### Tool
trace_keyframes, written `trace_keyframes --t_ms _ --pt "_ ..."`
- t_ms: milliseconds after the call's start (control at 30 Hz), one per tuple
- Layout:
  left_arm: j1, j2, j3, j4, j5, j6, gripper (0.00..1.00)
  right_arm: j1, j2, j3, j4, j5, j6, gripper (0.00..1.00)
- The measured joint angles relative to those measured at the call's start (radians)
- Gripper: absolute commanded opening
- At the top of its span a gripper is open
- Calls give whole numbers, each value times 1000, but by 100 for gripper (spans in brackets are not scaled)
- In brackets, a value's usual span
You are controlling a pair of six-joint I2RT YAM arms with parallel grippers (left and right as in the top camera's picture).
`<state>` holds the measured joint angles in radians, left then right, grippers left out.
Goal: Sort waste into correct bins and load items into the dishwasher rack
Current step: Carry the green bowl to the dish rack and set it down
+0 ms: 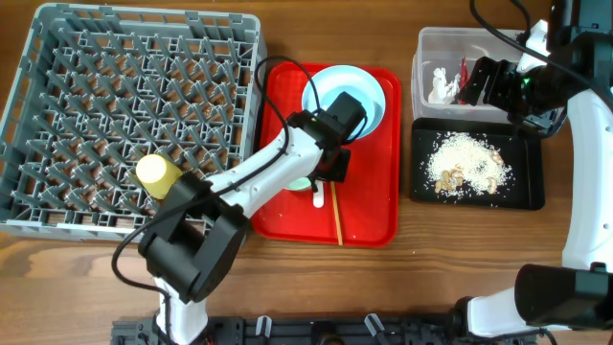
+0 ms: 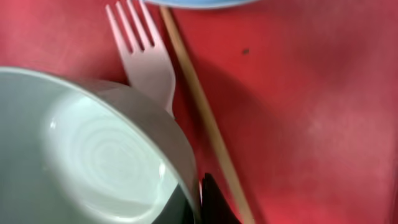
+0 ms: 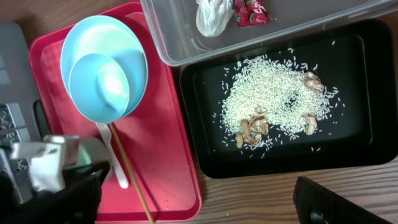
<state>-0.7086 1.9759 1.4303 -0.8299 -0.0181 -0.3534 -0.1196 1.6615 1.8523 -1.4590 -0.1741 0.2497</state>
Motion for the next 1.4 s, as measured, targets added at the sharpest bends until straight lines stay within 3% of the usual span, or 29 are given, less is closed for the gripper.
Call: trace_keyframes --t_ms 267,467,567,800,1033,1233,1400 --pt "80 -240 101 -59 1 0 4 0 0 0 0 0 0 100" --pt "272 -437 122 -53 50 1 4 0 0 0 0 0 0 100" --pt "408 -469 123 -31 163 28 4 0 0 0 -1 0 0 100" --pt "724 -443 123 12 515 90 4 0 0 0 -3 0 0 100" --pt "937 -327 123 58 853 134 4 0 0 0 -3 0 0 100" --pt "1030 -163 123 110 1147 143 4 0 0 0 -3 0 0 100" --pt "1054 -60 123 109 1254 143 4 0 0 0 -3 0 0 100"
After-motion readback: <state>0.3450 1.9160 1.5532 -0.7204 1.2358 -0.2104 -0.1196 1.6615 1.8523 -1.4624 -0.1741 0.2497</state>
